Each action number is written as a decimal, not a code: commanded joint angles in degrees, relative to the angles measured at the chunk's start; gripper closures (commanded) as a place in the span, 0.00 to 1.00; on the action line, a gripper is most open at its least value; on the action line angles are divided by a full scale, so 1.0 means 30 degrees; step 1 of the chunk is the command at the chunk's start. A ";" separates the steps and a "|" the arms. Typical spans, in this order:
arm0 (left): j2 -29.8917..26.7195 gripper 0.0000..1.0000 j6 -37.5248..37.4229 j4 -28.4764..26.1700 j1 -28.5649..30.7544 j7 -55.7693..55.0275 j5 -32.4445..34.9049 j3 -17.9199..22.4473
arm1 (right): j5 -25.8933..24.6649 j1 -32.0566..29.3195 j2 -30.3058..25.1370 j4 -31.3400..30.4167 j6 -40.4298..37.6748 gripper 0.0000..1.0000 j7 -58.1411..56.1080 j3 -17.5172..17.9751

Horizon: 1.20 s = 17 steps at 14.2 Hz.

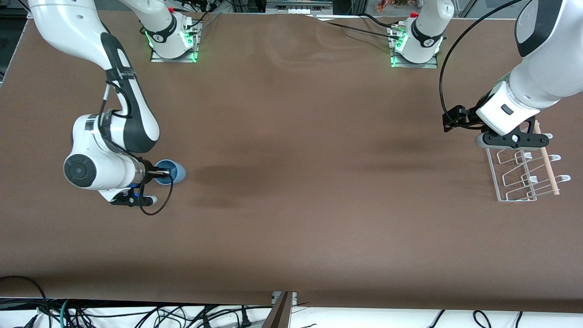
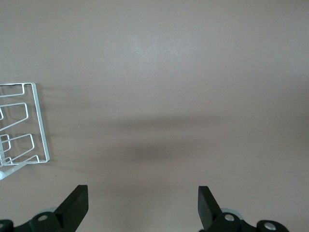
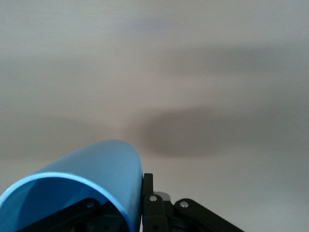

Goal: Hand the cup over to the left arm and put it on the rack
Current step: 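Lift the cup with the right gripper while the left gripper approaches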

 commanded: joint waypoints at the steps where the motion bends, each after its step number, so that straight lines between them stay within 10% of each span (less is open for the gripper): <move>1: 0.0218 0.00 -0.0466 0.0608 -0.0032 0.0009 -0.0305 0.0041 | 0.2880 0.0473 0.0155 0.2297 -0.2069 1.00 0.4060 0.1122; 7: 0.0218 0.00 -0.0466 0.0608 -0.0061 0.0009 -0.0334 0.0012 | 0.8388 0.1735 0.0155 0.4379 -0.1809 1.00 1.2184 0.4929; 10: 0.0247 0.00 -0.0495 0.0637 0.0113 0.0038 -0.4009 0.0041 | 1.1467 0.1765 0.0155 0.5958 -0.1809 1.00 1.4736 0.6104; 17: 0.0101 0.00 -0.2575 0.2219 0.0173 0.4711 -0.9732 0.0041 | 1.2764 0.2962 0.0126 0.7137 0.0709 1.00 1.7262 0.7952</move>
